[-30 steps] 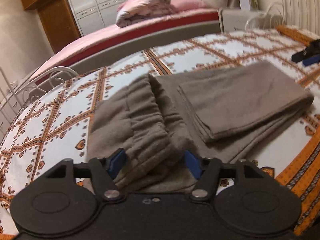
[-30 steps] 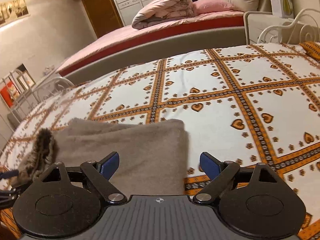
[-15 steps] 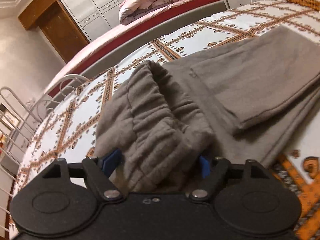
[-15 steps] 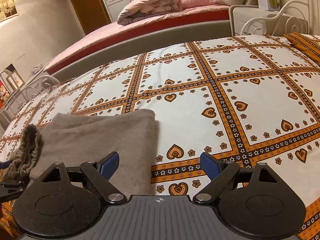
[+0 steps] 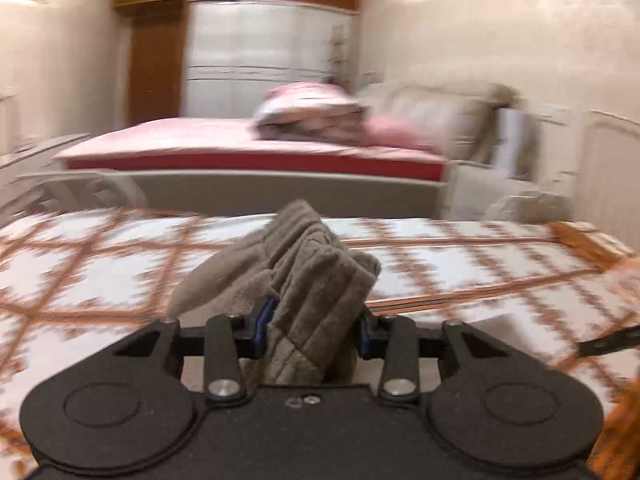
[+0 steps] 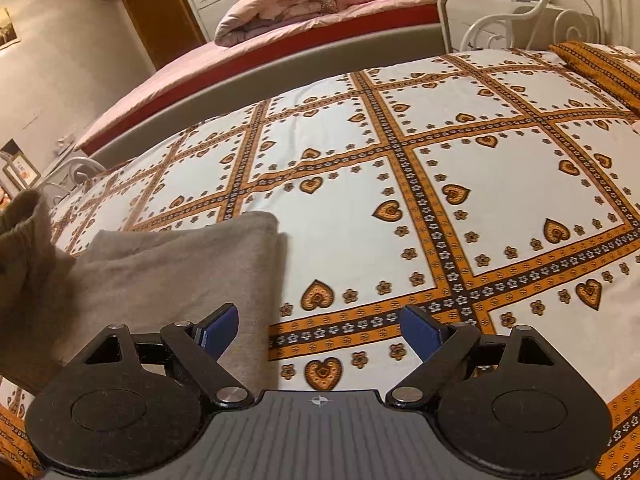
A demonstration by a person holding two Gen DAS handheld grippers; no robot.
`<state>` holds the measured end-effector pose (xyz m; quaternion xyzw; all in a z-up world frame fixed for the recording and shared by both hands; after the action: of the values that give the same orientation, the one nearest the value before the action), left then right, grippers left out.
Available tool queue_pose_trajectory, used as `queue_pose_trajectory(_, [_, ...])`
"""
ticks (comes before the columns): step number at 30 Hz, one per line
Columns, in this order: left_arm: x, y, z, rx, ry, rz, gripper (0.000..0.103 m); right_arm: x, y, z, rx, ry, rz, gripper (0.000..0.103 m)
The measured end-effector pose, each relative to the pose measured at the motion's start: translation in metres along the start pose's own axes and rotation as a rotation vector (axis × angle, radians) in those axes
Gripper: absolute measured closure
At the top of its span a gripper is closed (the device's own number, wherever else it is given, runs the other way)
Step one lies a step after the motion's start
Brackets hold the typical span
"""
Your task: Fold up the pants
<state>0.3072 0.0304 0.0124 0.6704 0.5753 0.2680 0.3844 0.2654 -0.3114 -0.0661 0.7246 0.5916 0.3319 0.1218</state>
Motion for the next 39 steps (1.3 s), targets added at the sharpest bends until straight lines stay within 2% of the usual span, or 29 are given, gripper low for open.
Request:
queue_pose_trajectory(5, [-0.101,-0.003,0.037,0.039,-0.165,0.124,0.073,-0.022,0.001,-0.013,-0.042,-0.035,0.028,0.015])
queue_pose_trajectory(9, [-0.165,-0.024,0.066,0.094,-0.228,0.251,0.073,-0.051,0.000,-0.024,-0.061,-0.071,0.075,0.015])
queue_pose_trajectory(11, [-0.182,-0.036,0.079,0.129,-0.254,0.299,0.072,-0.063,-0.003,-0.028,-0.061,-0.073,0.106,0.015])
queue_pose_trajectory(13, [-0.192,-0.055,0.096,0.219,-0.268,0.337,0.065,-0.070,-0.005,-0.031,-0.056,-0.065,0.130,0.015])
queue_pose_trajectory(14, [-0.196,-0.060,0.098,0.228,-0.275,0.352,0.053,-0.074,-0.005,-0.032,-0.056,-0.058,0.145,0.015])
queue_pose_trajectory(15, [-0.197,-0.060,0.096,0.217,-0.293,0.354,0.046,-0.075,-0.005,-0.033,-0.060,-0.048,0.159,0.015])
queue_pose_trajectory(16, [-0.194,-0.056,0.092,0.196,-0.303,0.341,0.035,-0.075,-0.004,-0.035,-0.065,-0.031,0.176,0.015])
queue_pose_trajectory(17, [-0.188,-0.051,0.086,0.170,-0.298,0.316,0.029,-0.074,-0.003,-0.035,-0.069,-0.016,0.188,0.015])
queue_pose_trajectory(20, [-0.153,-0.033,0.065,0.113,-0.289,0.190,0.028,-0.063,-0.001,-0.037,-0.076,0.055,0.207,0.015])
queue_pose_trajectory(22, [-0.113,-0.029,0.059,0.112,-0.221,0.122,0.028,-0.048,0.002,-0.037,-0.077,0.124,0.203,0.015])
queue_pose_trajectory(24, [-0.076,-0.028,0.054,0.124,-0.136,0.067,0.028,-0.028,0.004,-0.037,-0.063,0.241,0.205,0.015])
queue_pose_trajectory(26, [-0.036,-0.029,0.049,0.146,-0.065,-0.001,0.028,-0.005,0.001,-0.028,0.000,0.410,0.227,0.016])
queue_pose_trajectory(28, [0.002,-0.029,0.040,0.166,0.000,-0.057,0.026,0.012,-0.006,-0.018,0.063,0.486,0.233,0.016])
queue_pose_trajectory(30, [0.035,-0.036,0.033,0.187,0.061,-0.108,0.024,0.025,-0.012,-0.005,0.116,0.487,0.225,0.016])
queue_pose_trajectory(34, [0.080,-0.048,0.026,0.237,0.152,-0.170,0.023,0.041,-0.010,0.010,0.149,0.535,0.261,0.016])
queue_pose_trajectory(37, [0.106,-0.057,0.020,0.276,0.182,-0.217,0.022,0.051,-0.009,0.025,0.171,0.532,0.290,0.017])
queue_pose_trajectory(38, [0.111,-0.060,0.018,0.287,0.182,-0.227,0.022,0.055,-0.008,0.031,0.176,0.525,0.298,0.021])
queue_pose_trajectory(39, [0.114,-0.062,0.016,0.295,0.180,-0.233,0.022,0.057,-0.008,0.037,0.181,0.523,0.302,0.037])
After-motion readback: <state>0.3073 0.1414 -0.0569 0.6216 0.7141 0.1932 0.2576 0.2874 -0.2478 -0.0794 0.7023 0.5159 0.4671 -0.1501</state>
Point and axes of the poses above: each gripper's, at about its wrist camera, not at the fingertips, and z roughly the way its jaws point, x to its left, y to its top, the point moved 7 cm from there along z, roughly the way its jaws point, and after that the axes turned 9 degrees about x, right-handed, at the moved point
